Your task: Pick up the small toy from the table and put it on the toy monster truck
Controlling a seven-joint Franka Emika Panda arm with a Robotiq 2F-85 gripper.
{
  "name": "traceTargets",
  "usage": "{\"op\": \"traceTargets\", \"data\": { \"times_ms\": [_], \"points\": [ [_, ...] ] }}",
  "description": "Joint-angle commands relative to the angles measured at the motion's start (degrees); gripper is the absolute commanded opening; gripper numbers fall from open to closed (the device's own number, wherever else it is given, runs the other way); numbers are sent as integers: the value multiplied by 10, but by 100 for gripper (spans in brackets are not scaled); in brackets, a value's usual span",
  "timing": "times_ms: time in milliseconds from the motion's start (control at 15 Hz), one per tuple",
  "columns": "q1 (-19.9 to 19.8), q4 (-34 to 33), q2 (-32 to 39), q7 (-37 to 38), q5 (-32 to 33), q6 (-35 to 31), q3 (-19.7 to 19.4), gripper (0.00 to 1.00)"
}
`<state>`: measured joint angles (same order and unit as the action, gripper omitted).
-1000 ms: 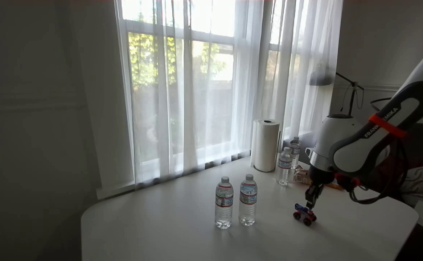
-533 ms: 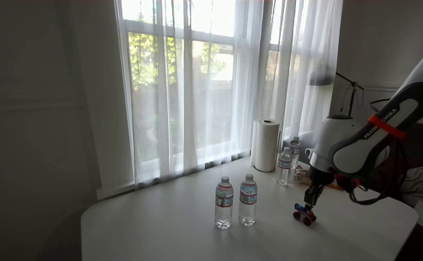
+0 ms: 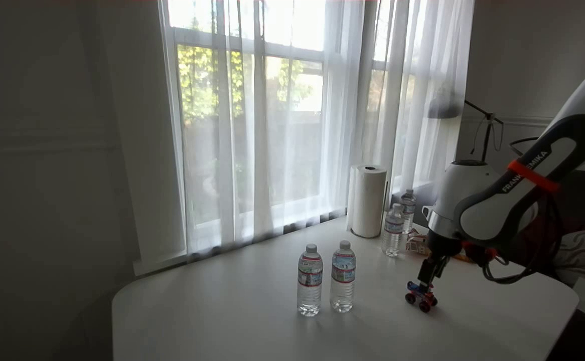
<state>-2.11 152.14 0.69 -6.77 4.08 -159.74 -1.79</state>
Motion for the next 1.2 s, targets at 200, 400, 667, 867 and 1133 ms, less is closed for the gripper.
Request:
{"op": "traceTargets", "data": {
  "times_ms": [200, 400, 667, 867, 1133],
  "points": [
    [-2, -10, -78, 19, 14, 84, -3, 100],
    [-5, -23, -125, 36, 34, 150, 3, 100],
    [-5, -47, -169, 46, 50, 231, 10, 100],
    [-1, -60, -189, 41, 42, 271, 11, 100],
    [1, -64, -182, 29, 35, 269, 6, 100]
  ]
}}
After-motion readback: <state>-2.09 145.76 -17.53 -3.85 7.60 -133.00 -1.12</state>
